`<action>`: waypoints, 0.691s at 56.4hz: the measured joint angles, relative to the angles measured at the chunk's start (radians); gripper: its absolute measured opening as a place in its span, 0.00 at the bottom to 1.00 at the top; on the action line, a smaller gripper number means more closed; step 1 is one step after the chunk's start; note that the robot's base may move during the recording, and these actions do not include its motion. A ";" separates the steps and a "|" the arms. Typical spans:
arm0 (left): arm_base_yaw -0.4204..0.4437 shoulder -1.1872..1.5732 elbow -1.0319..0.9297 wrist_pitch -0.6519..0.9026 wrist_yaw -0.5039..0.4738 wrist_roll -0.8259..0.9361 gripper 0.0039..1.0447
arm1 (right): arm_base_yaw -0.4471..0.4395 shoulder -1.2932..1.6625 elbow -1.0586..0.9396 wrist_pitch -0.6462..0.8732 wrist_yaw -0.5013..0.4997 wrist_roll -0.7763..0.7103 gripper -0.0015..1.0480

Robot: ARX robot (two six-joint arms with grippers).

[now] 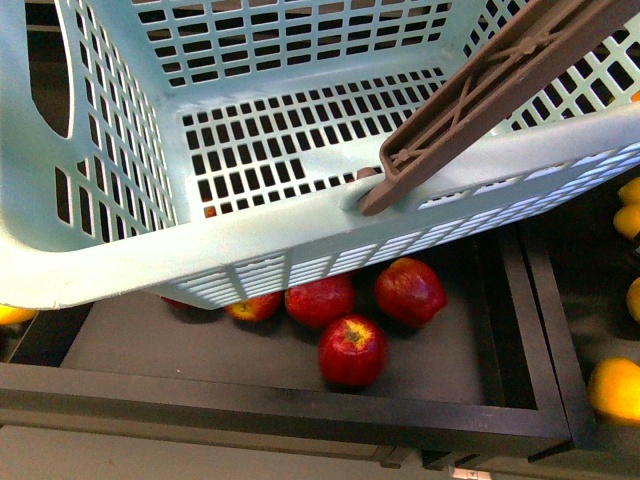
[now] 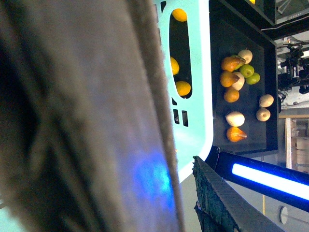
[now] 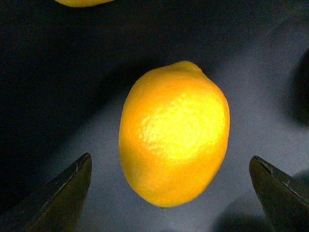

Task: Pick lemon and mango into basket

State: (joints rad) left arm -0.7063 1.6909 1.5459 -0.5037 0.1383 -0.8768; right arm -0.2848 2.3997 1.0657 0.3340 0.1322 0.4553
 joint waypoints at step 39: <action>0.000 0.000 0.000 0.000 0.000 0.000 0.23 | -0.040 0.117 0.102 -0.034 -0.020 -0.027 0.63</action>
State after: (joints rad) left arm -0.7063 1.6909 1.5459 -0.5037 0.1383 -0.8768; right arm -0.3252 2.5168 1.1679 0.3000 0.1120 0.4286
